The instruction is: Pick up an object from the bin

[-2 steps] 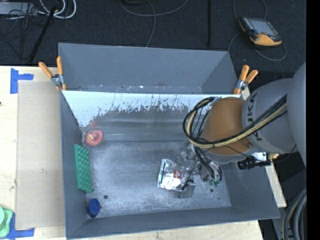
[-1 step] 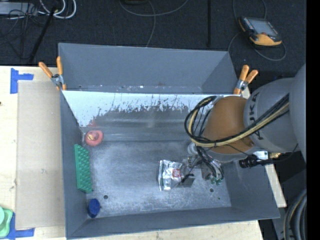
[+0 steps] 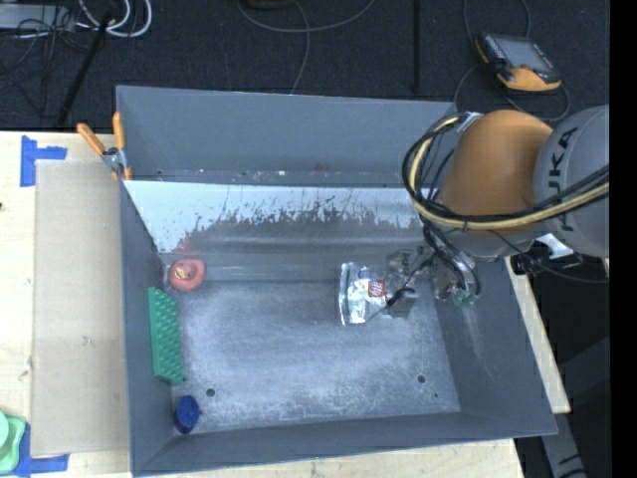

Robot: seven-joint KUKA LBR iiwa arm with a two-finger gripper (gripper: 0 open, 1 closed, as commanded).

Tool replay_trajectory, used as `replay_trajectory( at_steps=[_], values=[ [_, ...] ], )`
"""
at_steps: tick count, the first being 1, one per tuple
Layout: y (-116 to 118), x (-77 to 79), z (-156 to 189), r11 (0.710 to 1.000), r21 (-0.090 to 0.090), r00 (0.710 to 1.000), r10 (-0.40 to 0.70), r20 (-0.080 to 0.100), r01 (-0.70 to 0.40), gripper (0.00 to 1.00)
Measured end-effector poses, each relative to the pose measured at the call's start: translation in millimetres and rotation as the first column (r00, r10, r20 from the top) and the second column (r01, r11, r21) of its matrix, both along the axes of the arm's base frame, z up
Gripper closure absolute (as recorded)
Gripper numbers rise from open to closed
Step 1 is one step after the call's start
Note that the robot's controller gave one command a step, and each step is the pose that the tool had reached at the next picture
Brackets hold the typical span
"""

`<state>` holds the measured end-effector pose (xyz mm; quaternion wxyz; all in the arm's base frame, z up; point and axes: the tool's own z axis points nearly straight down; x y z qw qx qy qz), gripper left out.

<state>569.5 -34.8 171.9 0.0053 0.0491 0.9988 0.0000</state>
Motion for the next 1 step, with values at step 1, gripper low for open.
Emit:
replay_trajectory(
  at_steps=[1],
  values=[
    [-4.2, 2.9, 78.9, 1.000, 0.000, 1.000, 0.001, -0.001, -0.001, 1.00]
  ],
)
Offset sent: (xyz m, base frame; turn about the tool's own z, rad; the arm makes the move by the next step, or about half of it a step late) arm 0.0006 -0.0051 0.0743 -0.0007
